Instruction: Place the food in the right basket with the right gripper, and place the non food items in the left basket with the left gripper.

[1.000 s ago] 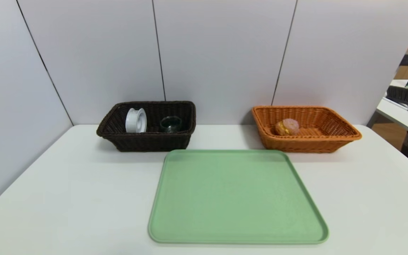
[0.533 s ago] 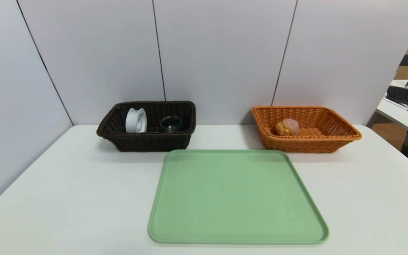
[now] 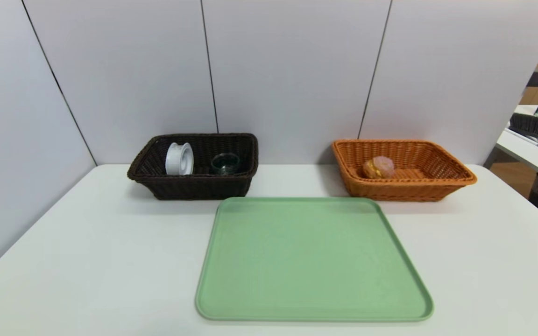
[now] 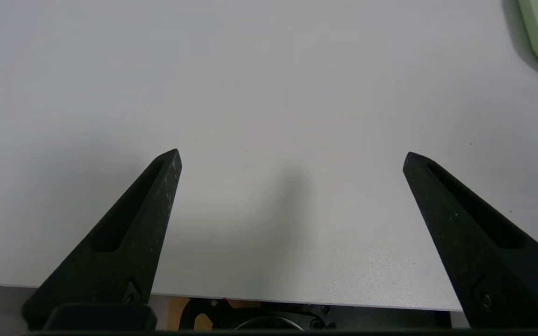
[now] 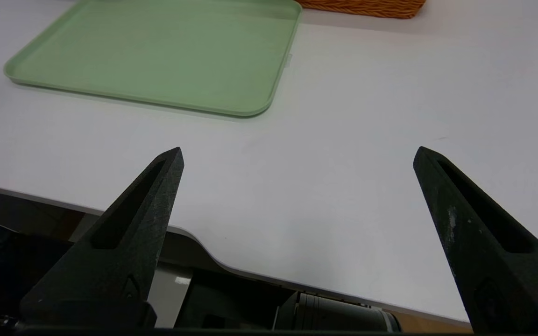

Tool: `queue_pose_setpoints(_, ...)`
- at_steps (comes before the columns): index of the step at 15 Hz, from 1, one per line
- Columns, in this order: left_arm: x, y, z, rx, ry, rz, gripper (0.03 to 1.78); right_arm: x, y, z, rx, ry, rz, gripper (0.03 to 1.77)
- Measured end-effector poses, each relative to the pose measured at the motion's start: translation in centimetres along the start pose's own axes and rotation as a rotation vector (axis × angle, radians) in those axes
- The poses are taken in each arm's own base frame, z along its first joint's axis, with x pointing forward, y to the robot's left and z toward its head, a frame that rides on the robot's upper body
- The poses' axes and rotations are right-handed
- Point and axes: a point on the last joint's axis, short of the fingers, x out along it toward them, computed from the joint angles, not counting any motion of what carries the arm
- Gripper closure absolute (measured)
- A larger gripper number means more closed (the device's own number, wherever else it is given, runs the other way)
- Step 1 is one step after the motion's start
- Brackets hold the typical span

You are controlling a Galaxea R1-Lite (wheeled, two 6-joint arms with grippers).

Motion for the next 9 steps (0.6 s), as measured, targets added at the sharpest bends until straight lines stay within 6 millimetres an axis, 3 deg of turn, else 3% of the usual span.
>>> queue_pose_setpoints(9,-0.4,-0.3,-1.1,0.048,-0.039,0.049,0.12,0.2,-0.1,0.0,0.008,0.012,0.011,0.1)
